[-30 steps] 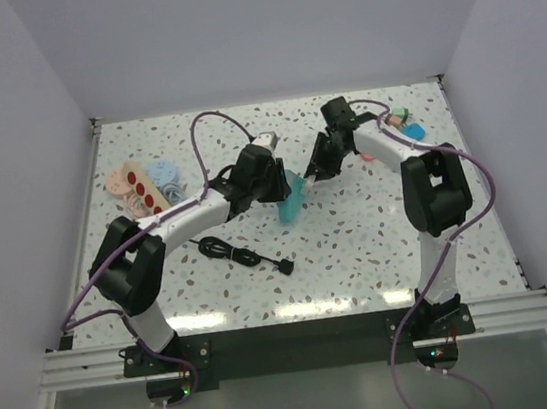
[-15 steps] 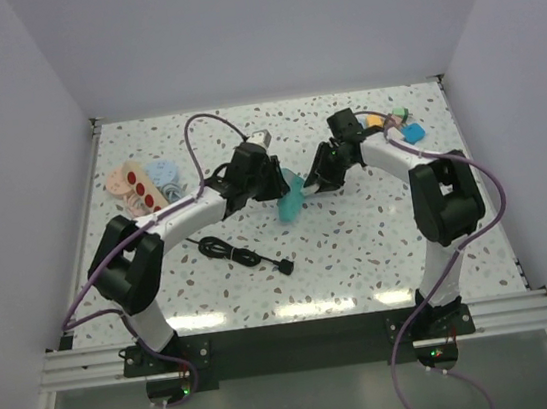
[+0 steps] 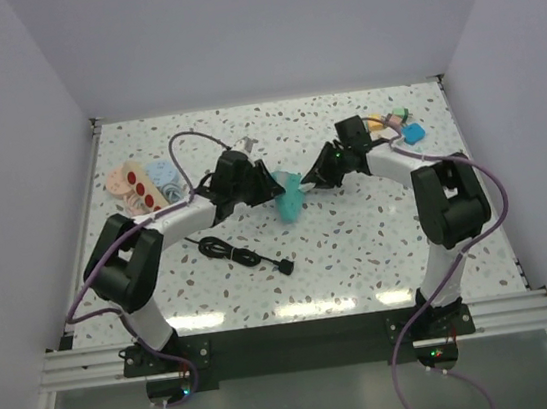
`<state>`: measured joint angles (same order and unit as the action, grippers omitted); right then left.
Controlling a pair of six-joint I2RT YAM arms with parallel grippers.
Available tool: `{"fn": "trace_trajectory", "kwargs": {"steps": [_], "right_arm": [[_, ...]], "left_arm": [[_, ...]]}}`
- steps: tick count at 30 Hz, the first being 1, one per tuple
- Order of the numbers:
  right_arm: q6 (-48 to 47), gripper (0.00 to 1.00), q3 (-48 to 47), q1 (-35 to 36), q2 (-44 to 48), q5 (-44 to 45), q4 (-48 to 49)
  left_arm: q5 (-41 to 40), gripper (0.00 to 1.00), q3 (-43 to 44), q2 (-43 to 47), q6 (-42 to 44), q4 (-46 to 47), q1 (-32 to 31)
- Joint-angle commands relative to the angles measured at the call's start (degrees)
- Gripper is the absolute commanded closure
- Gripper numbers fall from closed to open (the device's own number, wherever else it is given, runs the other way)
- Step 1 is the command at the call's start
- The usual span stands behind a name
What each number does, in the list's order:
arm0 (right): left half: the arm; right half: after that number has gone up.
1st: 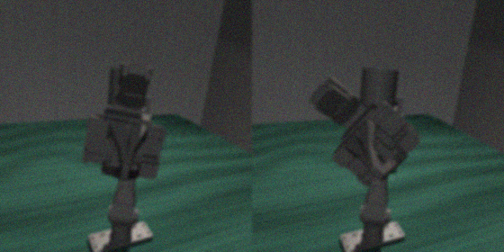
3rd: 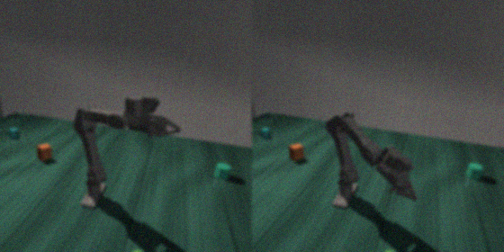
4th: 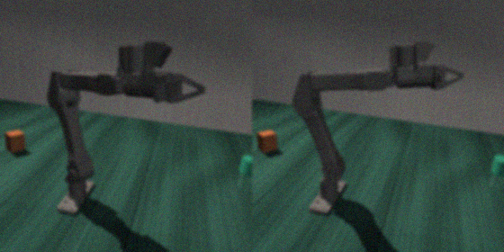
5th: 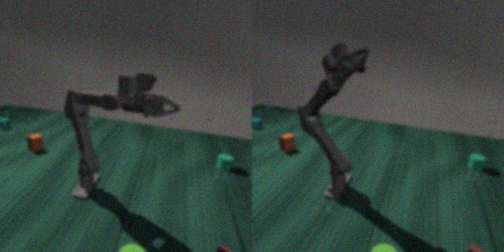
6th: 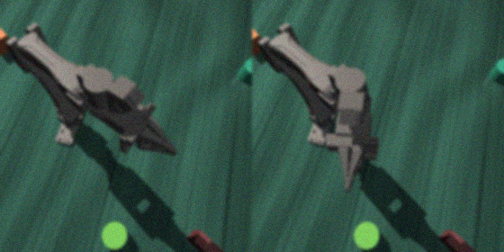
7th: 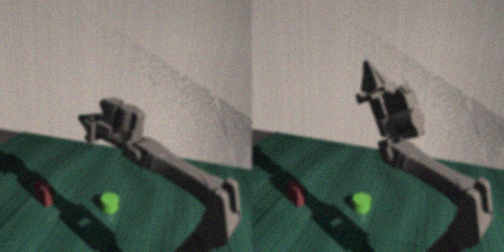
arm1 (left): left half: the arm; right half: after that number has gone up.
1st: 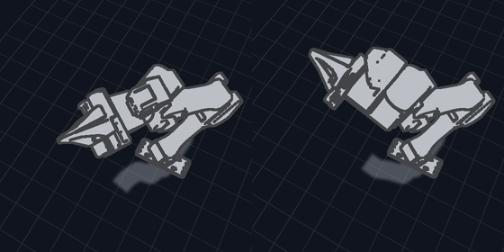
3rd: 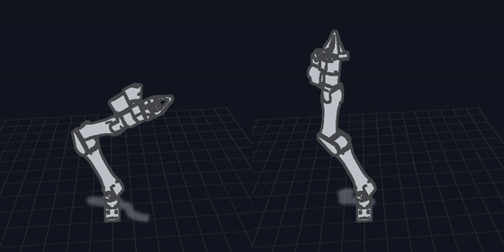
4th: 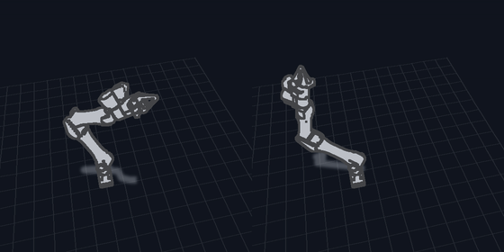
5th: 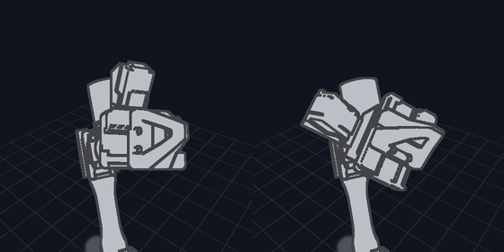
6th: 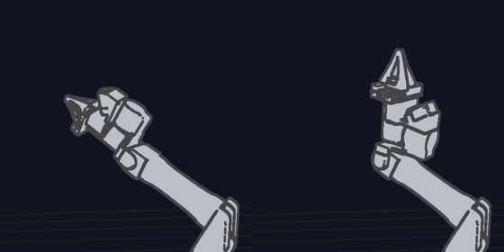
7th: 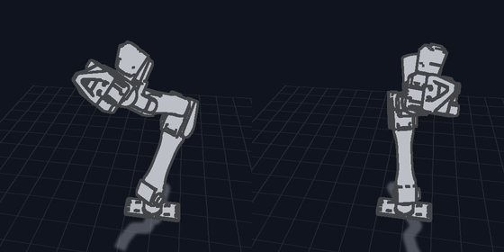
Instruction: Pull the plug off the socket
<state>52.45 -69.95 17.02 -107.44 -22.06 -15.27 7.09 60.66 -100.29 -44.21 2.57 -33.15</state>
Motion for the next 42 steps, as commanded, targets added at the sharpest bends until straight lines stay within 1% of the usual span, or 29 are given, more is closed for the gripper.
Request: {"fn": "trace_trajectory", "kwargs": {"steps": [1,4,8,11,13,17,19,22,23,24,25,26,27,28,29,31,32,34,35,38,42], "right_arm": [[1.7,1.0,2.7,-3.1,4.2,-3.5,1.6],[0.0,1.0,2.0,-6.7,7.1,-7.6,2.0],[-3.6,1.0,0.3,-10.6,9.1,-11.6,-1.9],[-6.0,1.0,-1.7,-10.9,9.1,-13.9,-5.1],[-6.0,1.0,-1.4,-10.9,9.4,-15.2,-4.9],[-7.8,1.0,-1.1,-10.9,10.7,-14.6,-6.2],[-8.6,1.0,-0.7,-10.9,10.3,-15.9,-5.2],[-8.8,1.0,-1.3,-11.0,9.8,-16.7,-5.0],[-9.5,1.0,-1.6,-10.9,9.1,-17.2,-4.6],[-10.1,1.0,-3.0,-10.9,8.6,-19.2,-4.6],[-11.0,1.0,-4.3,-10.9,7.4,-20.7,-5.5],[-14.1,1.0,-6.0,-10.9,5.3,-21.7,-9.2],[-16.0,1.0,-9.1,-10.8,4.2,-23.8,-10.9],[-18.0,1.0,-10.6,-10.8,3.2,-25.2,-14.6],[-21.8,1.0,-12.1,-10.8,1.5,-26.2,-17.0],[-25.3,1.0,-15.3,-10.4,0.7,-27.4,-21.2],[-28.9,1.0,-16.9,-10.2,0.3,-27.5,-22.7],[-31.9,1.0,-17.9,-9.7,0.1,-27.9,-25.2],[-34.0,1.0,-18.0,-9.1,0.1,-28.1,-26.8],[-36.2,1.0,-17.2,-7.4,0.6,-30.9,-27.3],[-39.6,1.0,-18.0,-3.8,0.5,-32.9,-29.6]], "left_arm": [[-1.9,1.0,-4.7,1.2,-5.6,3.9,5.3],[-2.6,1.0,-7.6,1.5,-5.6,4.0,7.5],[-4.2,1.0,-9.5,1.9,-5.4,3.9,9.1],[-5.6,1.0,-9.8,2.5,-4.5,3.3,9.2],[-6.1,1.0,-9.7,2.9,-4.1,3.4,9.3],[-6.4,1.0,-8.0,3.5,-3.4,2.6,9.2],[-5.2,1.0,-7.2,3.9,-3.1,4.1,9.2],[0.7,1.0,-4.8,3.4,-0.8,6.4,9.2],[5.6,1.0,-4.2,3.3,0.1,9.4,9.2],[8.0,0.93,-3.4,2.2,1.1,10.3,9.2],[9.8,0.82,-1.3,1.6,3.1,10.6,9.2],[12.7,0.55,-0.3,0.9,4.1,10.7,9.3],[13.7,0.41,0.6,0.6,5.3,10.4,9.5],[15.6,0.31,2.4,0.1,7.5,10.4,9.8],[20.3,0.23,3.3,-1.2,8.6,10.1,10.5],[25.3,0.2,5.7,-2.4,11.5,9.7,11.3],[30.6,0.18,6.2,-3.6,12.2,9.6,12.3],[36.4,0.16,7.4,-4.6,13.7,10.7,13.2],[40.2,0.15,8.1,-5.6,14.4,9.7,13.8],[47.8,0.14,10.6,-7.9,17.8,7.1,14.0],[54.7,0.14,11.4,-10.3,20.9,6.3,14.0]]}}
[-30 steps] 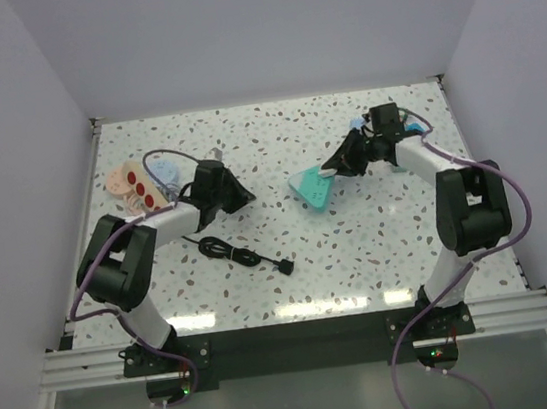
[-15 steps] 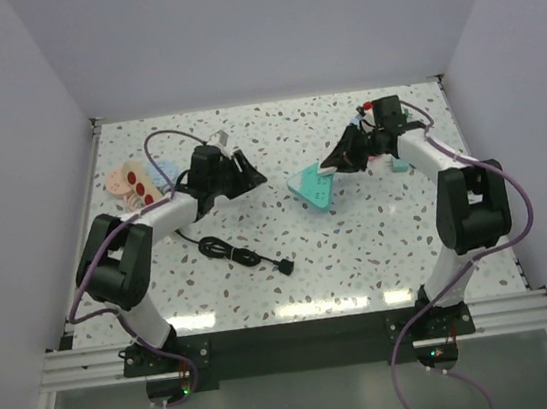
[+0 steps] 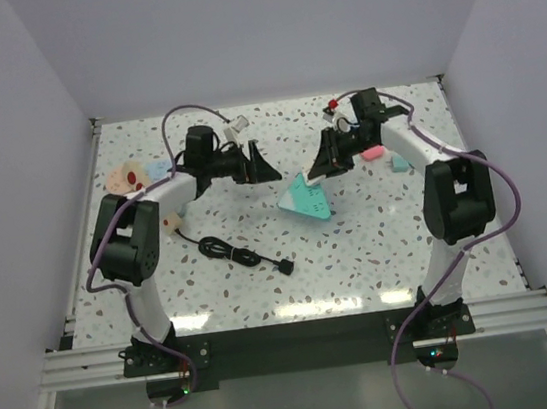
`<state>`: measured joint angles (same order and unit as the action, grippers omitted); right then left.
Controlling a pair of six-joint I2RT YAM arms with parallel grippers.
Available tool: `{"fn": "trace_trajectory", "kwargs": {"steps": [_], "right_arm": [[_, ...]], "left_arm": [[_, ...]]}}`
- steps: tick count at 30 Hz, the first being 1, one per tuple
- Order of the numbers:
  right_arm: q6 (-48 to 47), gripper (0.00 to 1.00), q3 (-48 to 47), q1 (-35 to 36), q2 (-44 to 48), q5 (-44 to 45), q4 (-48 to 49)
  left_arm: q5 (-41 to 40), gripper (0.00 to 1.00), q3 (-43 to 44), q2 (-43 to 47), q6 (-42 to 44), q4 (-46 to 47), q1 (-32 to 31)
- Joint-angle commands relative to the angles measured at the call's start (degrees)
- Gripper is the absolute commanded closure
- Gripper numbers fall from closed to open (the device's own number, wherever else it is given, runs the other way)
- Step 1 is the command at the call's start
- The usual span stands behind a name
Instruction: Pull the plug off the socket
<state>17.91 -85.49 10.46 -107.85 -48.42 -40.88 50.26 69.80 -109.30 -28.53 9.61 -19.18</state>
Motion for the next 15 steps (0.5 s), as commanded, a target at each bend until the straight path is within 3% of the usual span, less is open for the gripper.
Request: {"fn": "trace_trajectory", "kwargs": {"steps": [1,10,15], "right_arm": [[-6.7,1.0,-2.8,4.5,0.5,-6.4,-5.8],[-7.8,1.0,-7.4,8.3,-1.3,-4.9,-8.2],[-6.4,1.0,-8.9,8.6,-1.0,-2.3,-7.2]], "left_arm": [[13.4,0.14,2.1,-1.5,5.3,0.1,-0.2],[21.7,0.12,2.6,-2.4,16.0,-9.4,-3.7],[23.8,0.22,4.7,-4.1,24.5,-19.9,-6.4]]}}
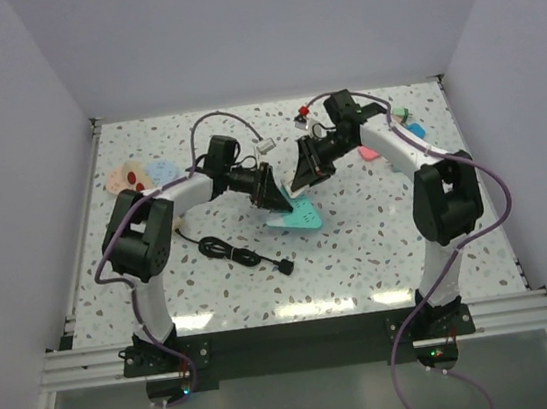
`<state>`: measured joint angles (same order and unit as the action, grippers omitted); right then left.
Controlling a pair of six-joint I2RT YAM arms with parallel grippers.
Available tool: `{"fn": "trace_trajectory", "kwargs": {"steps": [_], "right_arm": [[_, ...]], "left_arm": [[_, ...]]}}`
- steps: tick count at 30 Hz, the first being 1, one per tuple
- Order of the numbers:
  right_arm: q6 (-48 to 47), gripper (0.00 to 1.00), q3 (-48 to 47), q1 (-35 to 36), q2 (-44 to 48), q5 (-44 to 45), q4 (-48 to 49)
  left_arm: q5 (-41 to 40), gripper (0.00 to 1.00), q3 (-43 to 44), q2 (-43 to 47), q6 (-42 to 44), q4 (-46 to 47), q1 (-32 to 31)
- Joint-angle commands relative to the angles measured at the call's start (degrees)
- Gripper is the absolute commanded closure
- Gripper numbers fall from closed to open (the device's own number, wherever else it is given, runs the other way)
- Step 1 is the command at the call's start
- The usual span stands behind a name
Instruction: Pull the plug off the socket
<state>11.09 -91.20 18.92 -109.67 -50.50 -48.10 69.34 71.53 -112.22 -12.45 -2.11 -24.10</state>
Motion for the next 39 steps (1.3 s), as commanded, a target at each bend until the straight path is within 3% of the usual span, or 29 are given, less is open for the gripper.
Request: {"fn": "trace_trajectory", "kwargs": {"steps": [1,3,4,6,7,17,25,28,33,39], "right_arm": [[0.8,1.0,-3.5,0.2,0.9,0.5,0.1],[0.7,1.0,-4.1,0.3,0.6,0.6,-0.2],[0.5,1.0,-4.3,0.6,0.5,1.0,-0.6],[0.2,1.0,-4.8,0.8,0.5,1.7,-1.2],[-0.1,1.0,-4.7,0.9,0.7,2.2,-1.6],[-1.8,1.0,-1.9,3.9,7.5,21.3,1.2],[-0.5,1.0,4.0,4.9,13.1,2.6,11.6],[0.9,1.0,3.9,5.0,14.9,0.2,14.3],[0.9,1.0,2.1,3.9,15.4,21.0,10.0],[12.6,1.0,3.7,-6.4,13.2,48.2,12.8]], "left_arm": [[5.0,0.31,3.0,-1.6,9.0,-10.3,-1.9],[4.8,0.46,2.3,-2.3,8.9,-10.6,-2.0],[4.6,0.61,2.0,-2.6,8.6,-9.9,-2.0],[4.0,0.79,1.3,-3.1,6.1,-8.5,-2.0],[3.1,1.0,1.2,-3.4,5.2,-7.0,-2.0],[-8.2,1.0,-0.2,-6.6,-8.4,0.6,-1.7],[-11.3,1.0,0.0,-9.8,-13.5,4.0,-1.4],[-11.2,1.0,-0.1,-10.2,-14.4,4.5,-1.0],[-11.2,1.0,-1.5,-7.8,-17.8,8.5,-0.2],[-14.8,1.0,-0.6,-2.0,-21.7,11.3,3.3]]}}
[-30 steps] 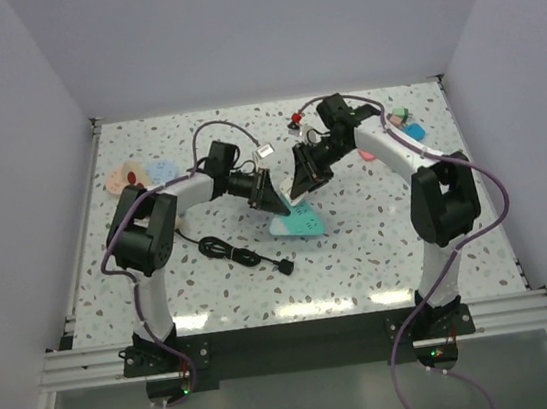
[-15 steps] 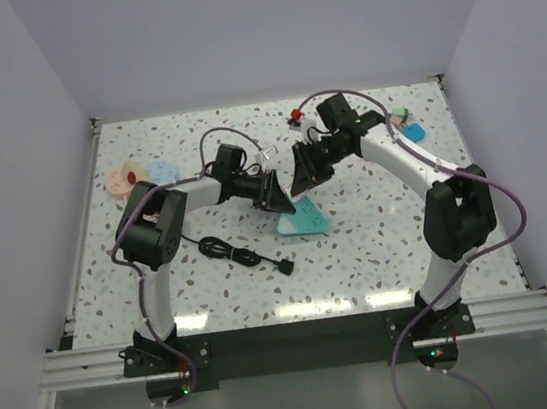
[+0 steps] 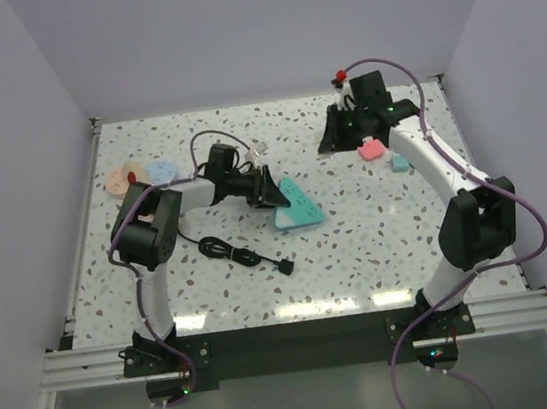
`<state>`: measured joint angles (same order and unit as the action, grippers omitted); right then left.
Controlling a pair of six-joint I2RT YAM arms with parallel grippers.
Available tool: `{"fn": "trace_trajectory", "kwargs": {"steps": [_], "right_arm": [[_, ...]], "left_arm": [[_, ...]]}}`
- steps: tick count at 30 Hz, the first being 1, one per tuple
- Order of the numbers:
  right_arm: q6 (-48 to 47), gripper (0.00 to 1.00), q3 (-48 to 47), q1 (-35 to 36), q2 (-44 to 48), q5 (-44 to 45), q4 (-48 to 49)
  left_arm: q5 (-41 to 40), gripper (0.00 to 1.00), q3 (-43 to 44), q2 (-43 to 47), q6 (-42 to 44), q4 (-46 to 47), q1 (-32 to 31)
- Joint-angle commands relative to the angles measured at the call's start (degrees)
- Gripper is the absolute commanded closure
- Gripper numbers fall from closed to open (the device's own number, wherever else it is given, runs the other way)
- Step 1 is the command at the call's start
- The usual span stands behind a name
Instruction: Pull the plug off the socket
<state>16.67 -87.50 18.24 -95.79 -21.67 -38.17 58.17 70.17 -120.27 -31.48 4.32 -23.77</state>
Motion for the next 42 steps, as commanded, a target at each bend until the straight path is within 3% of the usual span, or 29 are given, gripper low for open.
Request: {"fn": "trace_trajectory", "kwargs": {"steps": [1,6,11,17,20,21,22,23,24,26,27,30,36,42], "right_arm": [[9.8,1.0,0.3,-7.2,-2.0,20.9,4.5],[16.6,1.0,-3.0,-15.6,-9.7,24.0,7.5],[19.4,1.0,-10.2,-19.7,-19.1,19.6,6.1],[21.5,1.0,-14.9,-21.1,-26.3,20.3,7.1],[22.9,0.83,-15.5,-22.1,-28.7,19.4,8.7],[23.1,0.75,-15.7,-22.7,-29.2,16.9,9.2],[23.2,0.57,-15.9,-23.0,-29.5,15.9,10.0],[23.2,0.45,-15.5,-23.1,-29.1,15.5,10.6],[23.2,0.27,-15.2,-23.2,-28.4,15.4,11.4],[23.3,0.08,-13.8,-23.4,-25.7,15.3,12.2],[23.2,0.02,-13.1,-23.6,-24.6,14.4,13.3],[22.0,0.02,-10.6,-24.0,-18.9,13.0,13.6],[19.6,0.02,4.3,-24.0,-0.4,6.9,19.5],[13.6,0.02,15.0,-23.5,12.1,-1.4,14.2]], "left_arm": [[-6.4,1.0,1.4,7.3,-2.8,4.0,3.8],[-13.6,1.0,3.4,11.9,-5.4,3.1,11.5],[-23.2,1.0,5.8,13.0,-6.0,-1.2,19.8],[-28.4,1.0,7.4,10.3,-5.8,-3.8,28.9],[-30.1,1.0,7.8,8.7,-5.7,-6.1,31.5],[-30.2,0.92,7.5,8.5,-5.8,-5.7,32.4],[-31.0,0.79,7.3,8.6,-5.8,-5.7,32.8],[-31.1,0.68,7.0,8.8,-5.6,-5.7,33.0],[-31.7,0.5,6.8,9.4,-5.5,-5.5,33.3],[-32.3,0.34,6.5,10.1,-5.2,-5.5,33.3],[-32.3,0.16,6.3,11.1,-5.2,-5.2,33.3],[-31.8,0.0,6.1,12.5,-5.4,-5.2,33.2],[-29.1,0.0,3.7,19.3,-4.5,-5.4,32.9],[-26.3,0.0,-2.6,29.9,-2.1,-5.2,31.3]]}}
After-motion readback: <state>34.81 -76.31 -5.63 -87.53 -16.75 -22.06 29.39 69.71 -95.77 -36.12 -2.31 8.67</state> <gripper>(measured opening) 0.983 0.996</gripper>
